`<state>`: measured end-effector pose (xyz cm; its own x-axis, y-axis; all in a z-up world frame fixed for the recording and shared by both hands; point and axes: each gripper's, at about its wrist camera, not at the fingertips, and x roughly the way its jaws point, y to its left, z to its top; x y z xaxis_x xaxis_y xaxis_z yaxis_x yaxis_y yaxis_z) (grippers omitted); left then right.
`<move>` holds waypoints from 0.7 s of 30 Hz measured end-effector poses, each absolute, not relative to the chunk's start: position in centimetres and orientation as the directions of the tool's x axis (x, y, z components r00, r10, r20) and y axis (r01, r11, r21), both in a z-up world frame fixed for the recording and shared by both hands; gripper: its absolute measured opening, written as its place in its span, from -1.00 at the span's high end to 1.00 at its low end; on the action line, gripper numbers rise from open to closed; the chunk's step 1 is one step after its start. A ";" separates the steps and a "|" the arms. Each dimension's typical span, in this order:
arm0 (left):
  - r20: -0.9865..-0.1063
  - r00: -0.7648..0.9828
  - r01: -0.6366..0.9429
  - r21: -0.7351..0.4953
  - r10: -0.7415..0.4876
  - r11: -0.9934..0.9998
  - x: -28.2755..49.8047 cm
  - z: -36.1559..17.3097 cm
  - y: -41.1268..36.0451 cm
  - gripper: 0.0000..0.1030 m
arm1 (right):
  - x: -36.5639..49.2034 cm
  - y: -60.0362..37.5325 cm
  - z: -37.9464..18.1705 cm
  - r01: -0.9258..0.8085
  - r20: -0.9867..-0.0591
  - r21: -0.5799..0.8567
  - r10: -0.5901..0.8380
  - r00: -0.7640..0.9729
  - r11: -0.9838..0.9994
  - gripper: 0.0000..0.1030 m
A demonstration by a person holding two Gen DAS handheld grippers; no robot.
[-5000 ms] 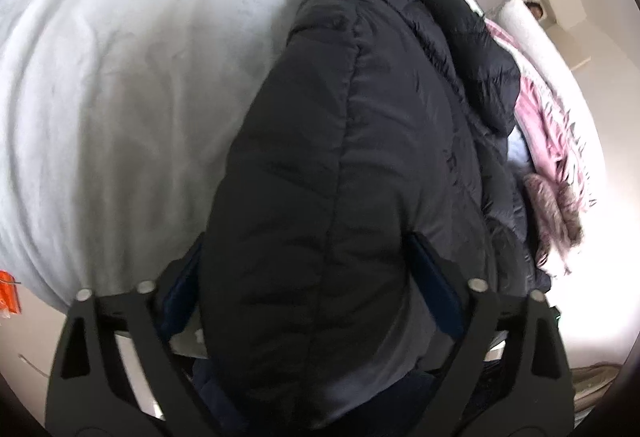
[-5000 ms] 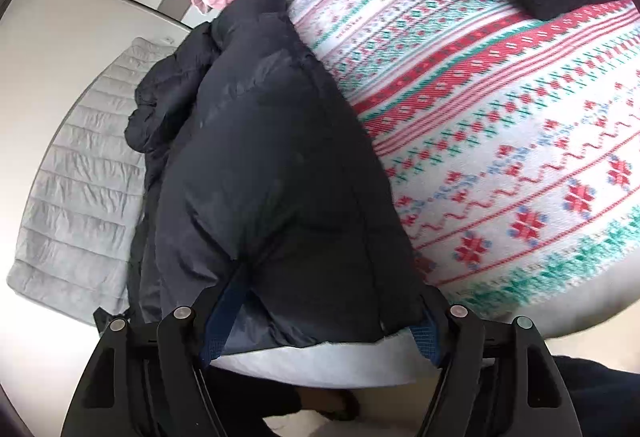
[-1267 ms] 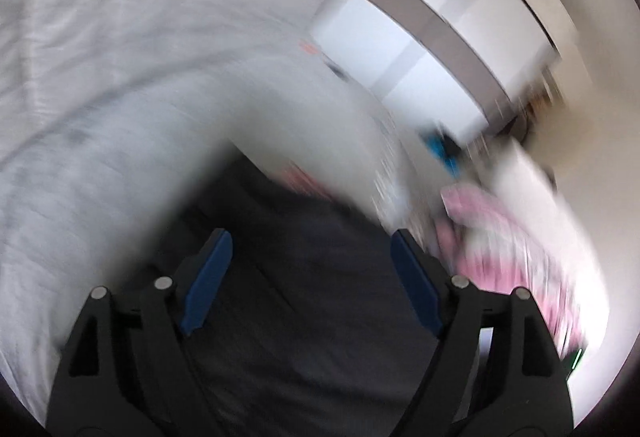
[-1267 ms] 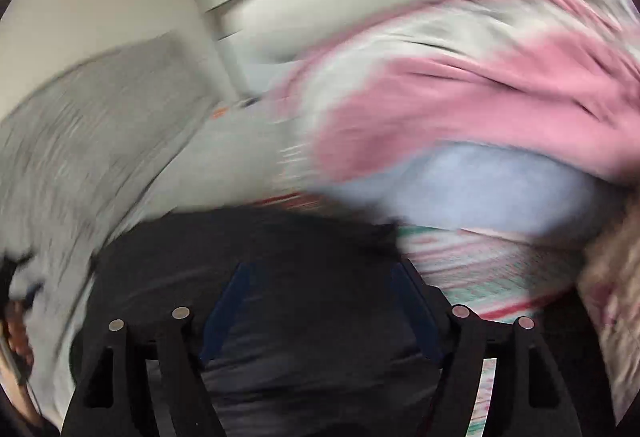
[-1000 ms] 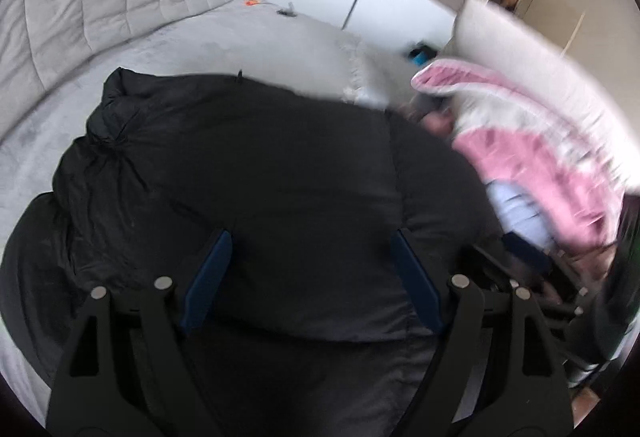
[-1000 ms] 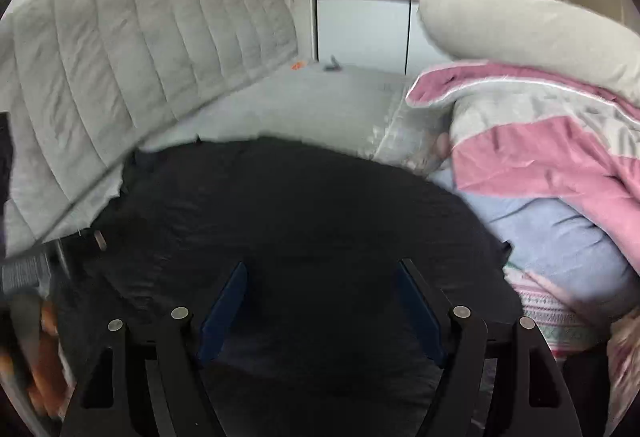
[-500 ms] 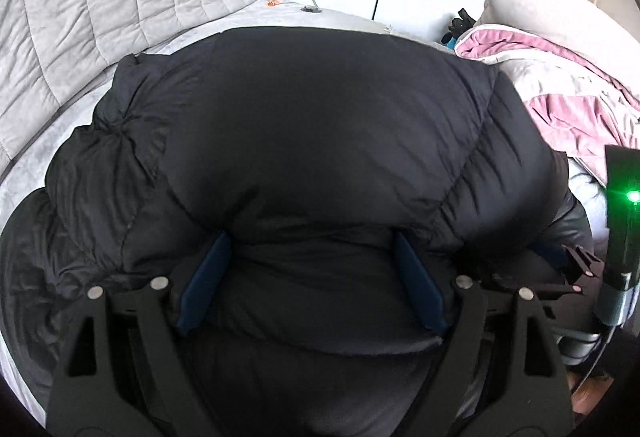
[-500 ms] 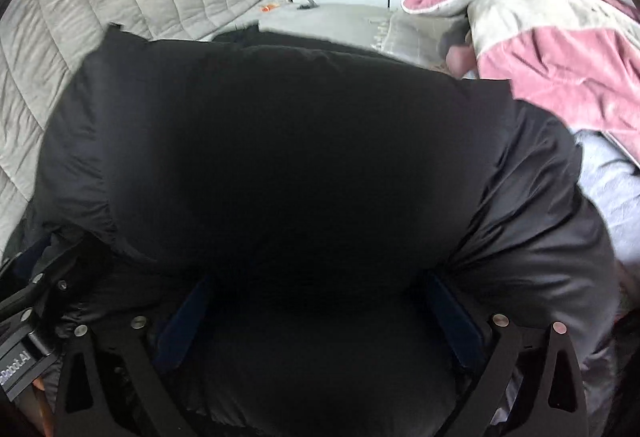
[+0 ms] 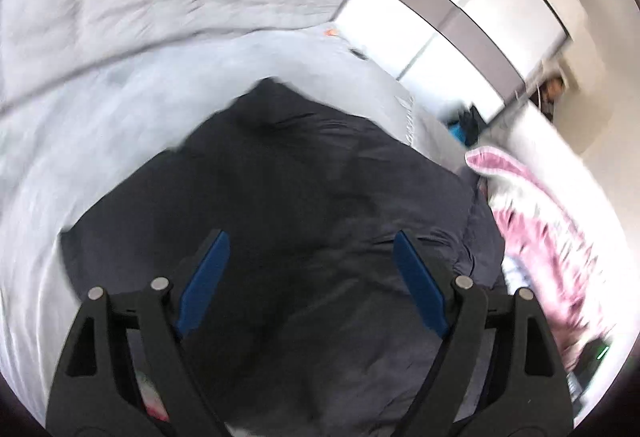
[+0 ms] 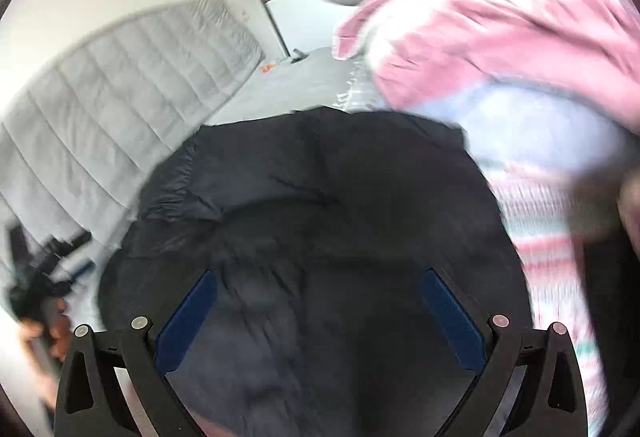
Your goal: Fold large clothes
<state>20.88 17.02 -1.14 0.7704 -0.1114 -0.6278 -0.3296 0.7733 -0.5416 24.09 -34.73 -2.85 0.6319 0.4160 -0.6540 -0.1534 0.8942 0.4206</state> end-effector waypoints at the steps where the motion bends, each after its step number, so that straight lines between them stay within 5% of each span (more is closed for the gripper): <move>1: -0.628 0.769 -0.350 -0.573 -0.122 0.741 20.1 -2.0 18.6 -0.64 | 23.2 -36.2 -3.6 -0.131 -0.651 0.453 0.427 0.628 0.882 -1.00; 10: -0.660 0.727 -0.451 -0.669 -0.192 0.591 16.9 -9.0 26.7 -0.64 | 22.1 -47.4 -12.3 0.102 -0.547 0.781 0.595 0.589 0.616 -1.00; 21: -0.580 0.738 -0.409 -0.791 -0.345 0.455 15.5 -12.5 30.3 -0.70 | 22.6 -47.0 -15.1 0.121 -0.601 0.763 0.626 0.497 0.636 -1.00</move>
